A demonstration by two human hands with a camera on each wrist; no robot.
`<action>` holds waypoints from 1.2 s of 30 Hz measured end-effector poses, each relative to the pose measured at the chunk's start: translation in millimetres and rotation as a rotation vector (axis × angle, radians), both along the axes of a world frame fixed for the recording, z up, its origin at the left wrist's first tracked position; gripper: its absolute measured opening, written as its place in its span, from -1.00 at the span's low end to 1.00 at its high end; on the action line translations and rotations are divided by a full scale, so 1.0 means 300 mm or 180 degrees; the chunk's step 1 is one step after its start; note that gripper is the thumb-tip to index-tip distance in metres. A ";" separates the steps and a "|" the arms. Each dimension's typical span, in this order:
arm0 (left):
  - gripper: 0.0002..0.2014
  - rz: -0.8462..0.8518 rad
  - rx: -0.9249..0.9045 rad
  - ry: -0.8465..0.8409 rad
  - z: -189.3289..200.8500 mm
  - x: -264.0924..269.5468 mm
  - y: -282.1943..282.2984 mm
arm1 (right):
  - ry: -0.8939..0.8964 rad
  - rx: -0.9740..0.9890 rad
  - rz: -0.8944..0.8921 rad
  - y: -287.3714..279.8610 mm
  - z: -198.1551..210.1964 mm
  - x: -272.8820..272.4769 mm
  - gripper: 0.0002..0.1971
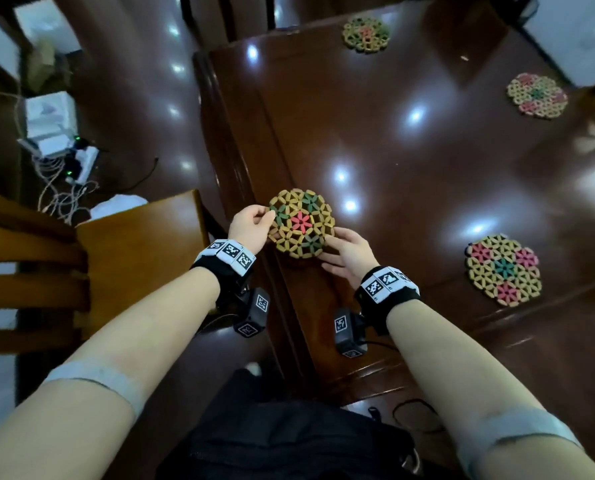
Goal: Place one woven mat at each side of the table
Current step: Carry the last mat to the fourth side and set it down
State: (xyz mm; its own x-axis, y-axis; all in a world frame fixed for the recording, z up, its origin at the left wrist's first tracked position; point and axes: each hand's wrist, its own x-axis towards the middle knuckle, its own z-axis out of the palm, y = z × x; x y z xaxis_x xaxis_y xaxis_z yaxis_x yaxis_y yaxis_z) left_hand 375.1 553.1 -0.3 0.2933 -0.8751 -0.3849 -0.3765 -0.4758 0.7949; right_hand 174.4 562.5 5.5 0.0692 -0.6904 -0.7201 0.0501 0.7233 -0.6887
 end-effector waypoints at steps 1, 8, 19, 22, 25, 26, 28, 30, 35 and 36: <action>-0.82 -0.0074 0.0042 0.0042 -0.012 -0.001 -0.019 | 0.0001 0.0010 -0.0127 -0.001 -0.001 -0.005 -0.56; -0.78 -0.0704 0.0240 0.0133 -0.020 -0.026 -0.175 | 0.0277 -0.0110 -0.0865 -0.016 0.032 -0.004 -0.72; -0.60 -0.1422 0.0066 0.0309 0.028 -0.012 -0.316 | 0.0720 -0.0235 -0.1546 -0.028 0.106 0.088 -0.58; -0.57 -0.1544 0.0009 0.0234 0.048 -0.012 -0.333 | 0.0726 -0.0306 -0.1577 -0.032 0.111 0.073 -0.54; -0.56 -0.1561 0.0094 0.0363 0.052 -0.019 -0.347 | 0.0711 -0.0372 -0.1580 -0.042 0.122 0.060 -0.60; -0.58 -0.1565 0.0140 0.0403 0.049 -0.022 -0.349 | 0.0704 -0.0378 -0.1580 -0.043 0.126 0.057 -0.63; -0.59 -0.1607 0.0253 0.0412 0.046 -0.023 -0.353 | 0.0675 -0.0378 -0.1582 -0.044 0.131 0.052 -0.66; -0.52 -0.1679 0.0355 0.0491 0.034 -0.017 -0.370 | 0.0687 -0.0399 -0.1564 -0.053 0.135 0.049 -0.67; -0.53 -0.2424 0.0170 -0.0067 0.055 -0.010 -0.454 | 0.0847 -0.0441 -0.1581 -0.120 0.125 0.049 -0.67; -0.56 -0.2576 0.0130 -0.0176 0.051 -0.011 -0.485 | 0.0865 -0.0430 -0.1601 -0.138 0.122 0.053 -0.68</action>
State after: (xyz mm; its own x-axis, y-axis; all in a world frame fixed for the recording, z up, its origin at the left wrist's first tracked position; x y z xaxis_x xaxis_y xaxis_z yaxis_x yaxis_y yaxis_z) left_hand 371.7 407.6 15.1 -0.4048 -0.8099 -0.4245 -0.6547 -0.0674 0.7529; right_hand 190.3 521.1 41.9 -0.4654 -0.6776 -0.5694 0.1733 0.5611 -0.8094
